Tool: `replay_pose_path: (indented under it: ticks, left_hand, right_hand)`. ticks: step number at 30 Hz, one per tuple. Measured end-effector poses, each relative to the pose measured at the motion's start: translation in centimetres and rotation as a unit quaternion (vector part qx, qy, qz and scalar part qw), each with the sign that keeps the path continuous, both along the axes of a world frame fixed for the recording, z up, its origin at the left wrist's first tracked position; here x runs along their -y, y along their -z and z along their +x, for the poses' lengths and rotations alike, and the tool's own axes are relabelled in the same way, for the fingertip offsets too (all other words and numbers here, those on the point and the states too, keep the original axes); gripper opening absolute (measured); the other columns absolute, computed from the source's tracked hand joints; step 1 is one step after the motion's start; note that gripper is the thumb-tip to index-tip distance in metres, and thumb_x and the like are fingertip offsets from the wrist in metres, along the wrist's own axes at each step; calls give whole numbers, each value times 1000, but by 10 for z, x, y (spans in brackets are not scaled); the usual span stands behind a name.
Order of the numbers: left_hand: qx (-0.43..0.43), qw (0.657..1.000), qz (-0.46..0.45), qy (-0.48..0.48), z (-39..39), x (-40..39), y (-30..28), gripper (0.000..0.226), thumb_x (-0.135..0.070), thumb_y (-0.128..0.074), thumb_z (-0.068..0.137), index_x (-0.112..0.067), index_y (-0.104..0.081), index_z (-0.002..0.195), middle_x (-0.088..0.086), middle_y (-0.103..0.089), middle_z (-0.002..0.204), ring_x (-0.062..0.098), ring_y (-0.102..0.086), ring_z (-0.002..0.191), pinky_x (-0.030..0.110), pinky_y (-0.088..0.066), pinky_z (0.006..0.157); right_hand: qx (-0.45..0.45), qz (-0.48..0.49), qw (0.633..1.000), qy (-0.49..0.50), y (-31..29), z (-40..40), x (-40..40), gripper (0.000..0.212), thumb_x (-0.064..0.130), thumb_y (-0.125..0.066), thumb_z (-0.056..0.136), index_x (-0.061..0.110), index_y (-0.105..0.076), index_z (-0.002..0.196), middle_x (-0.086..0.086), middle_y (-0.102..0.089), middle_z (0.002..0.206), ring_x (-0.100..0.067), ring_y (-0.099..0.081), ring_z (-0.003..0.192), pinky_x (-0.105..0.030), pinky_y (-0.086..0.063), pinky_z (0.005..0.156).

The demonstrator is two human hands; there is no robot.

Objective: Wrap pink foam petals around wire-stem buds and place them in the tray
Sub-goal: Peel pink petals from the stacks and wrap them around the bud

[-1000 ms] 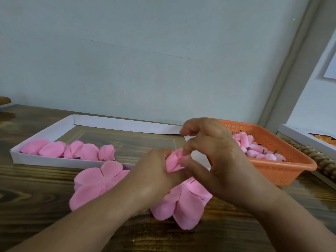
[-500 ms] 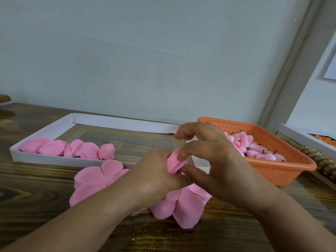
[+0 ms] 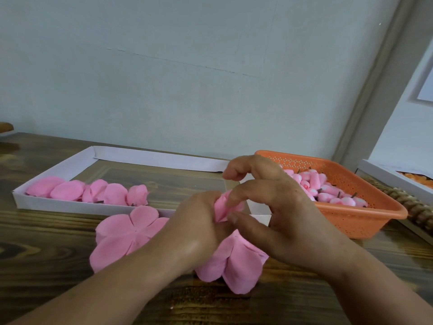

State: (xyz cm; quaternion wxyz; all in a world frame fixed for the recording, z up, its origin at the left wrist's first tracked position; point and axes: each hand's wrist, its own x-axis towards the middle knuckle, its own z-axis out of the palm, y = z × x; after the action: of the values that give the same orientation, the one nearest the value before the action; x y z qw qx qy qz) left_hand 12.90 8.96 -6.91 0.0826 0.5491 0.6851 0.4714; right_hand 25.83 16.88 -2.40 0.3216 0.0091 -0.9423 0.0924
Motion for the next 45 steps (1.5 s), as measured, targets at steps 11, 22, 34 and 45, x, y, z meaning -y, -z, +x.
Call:
replay_pose_path:
  ticks: [11, 22, 34, 45]
  left_hand:
    - [-96, 992, 70, -37, -1, 1, 3, 16, -12, -63, 81, -21, -52, 87, -8, -52, 73, 12, -49, 70, 11, -37, 59]
    - [-48, 996, 75, -19, 3, -1, 6, 16, -32, -55, 74, -30, -41, 67, -12, -46, 59, 0, -41, 53, 8, -39, 56]
    - [277, 957, 60, 60, 2, 5, -8, 44, -64, -50, 65, -21, -52, 56, -7, -47, 49, 7, -49, 48, 23, -42, 56]
    - [552, 809, 147, 140, 2, 0, -15, 43, -42, -50, 90, -21, -60, 53, 1, -63, 72, 17, -66, 82, 47, -51, 95]
  right_hand:
    - [-14, 16, 999, 36, 5, -8, 4, 6, 12, -70, 69, 10, -65, 73, -1, -59, 102, -17, -57, 97, -31, -40, 94]
    - [-12, -29, 999, 15, 6, -8, 5, 8, 3, -57, 81, 7, -58, 73, -3, -64, 82, -16, -58, 79, -30, -44, 74]
    - [-260, -340, 897, 111, 11, -12, -17, 16, -6, -56, 82, 5, -61, 71, -9, -61, 61, -15, -57, 54, -28, -46, 54]
    - [-234, -7, 968, 94, 45, -31, 17, 18, 23, -64, 80, 6, -66, 85, 0, -66, 86, -6, -56, 75, -21, -47, 62]
